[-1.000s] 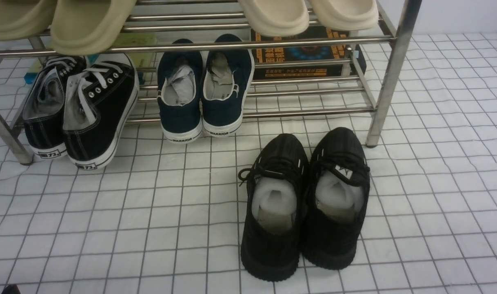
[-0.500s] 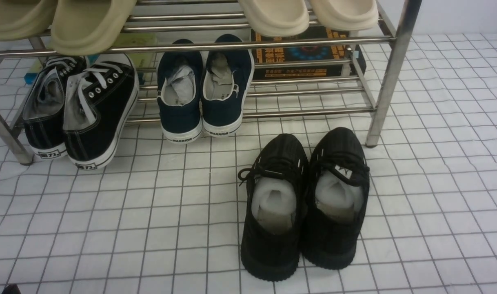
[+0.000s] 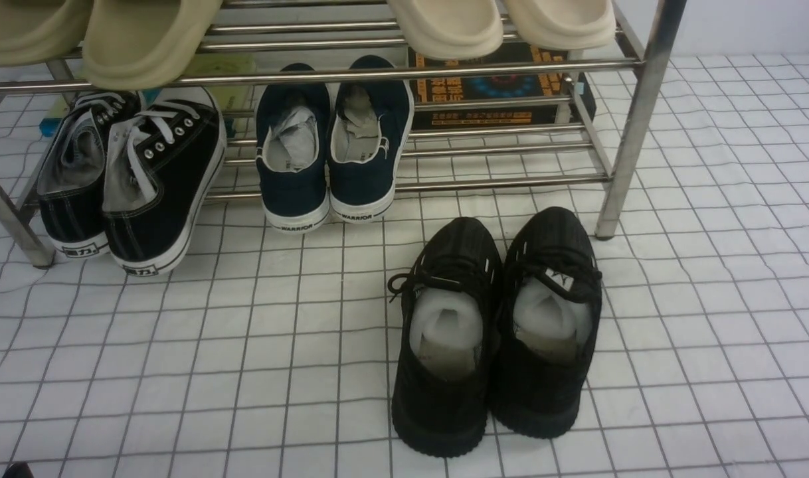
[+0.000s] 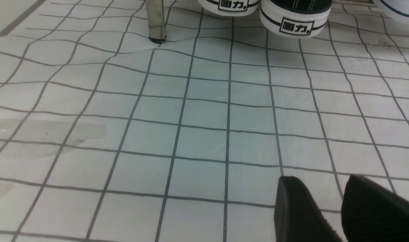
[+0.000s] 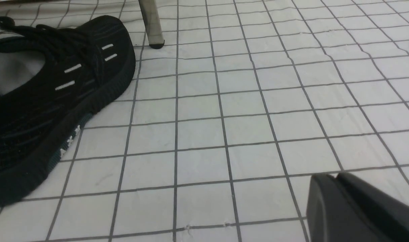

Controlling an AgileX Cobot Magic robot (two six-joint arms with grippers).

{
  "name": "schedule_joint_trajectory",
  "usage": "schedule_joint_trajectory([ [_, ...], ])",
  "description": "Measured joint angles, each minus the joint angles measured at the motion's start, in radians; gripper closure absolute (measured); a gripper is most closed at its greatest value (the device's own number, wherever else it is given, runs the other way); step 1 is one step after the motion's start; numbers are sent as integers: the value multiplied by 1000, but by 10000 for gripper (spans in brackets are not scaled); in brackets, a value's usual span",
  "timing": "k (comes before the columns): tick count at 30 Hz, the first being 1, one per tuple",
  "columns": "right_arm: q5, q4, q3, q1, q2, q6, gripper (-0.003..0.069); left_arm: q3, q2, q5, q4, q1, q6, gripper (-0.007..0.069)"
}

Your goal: Take the shoes off the shelf with your hand from the white checkered tablecloth.

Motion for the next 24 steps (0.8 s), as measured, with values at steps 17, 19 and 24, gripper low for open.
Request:
schedule_joint_trajectory([
  [17, 0, 0, 0, 0, 0, 0, 584, 0, 0, 0, 0, 0, 0, 385],
  [19, 0, 0, 0, 0, 0, 0, 580, 0, 0, 0, 0, 0, 0, 385],
  [24, 0, 0, 0, 0, 0, 0, 573, 0, 0, 0, 0, 0, 0, 385],
])
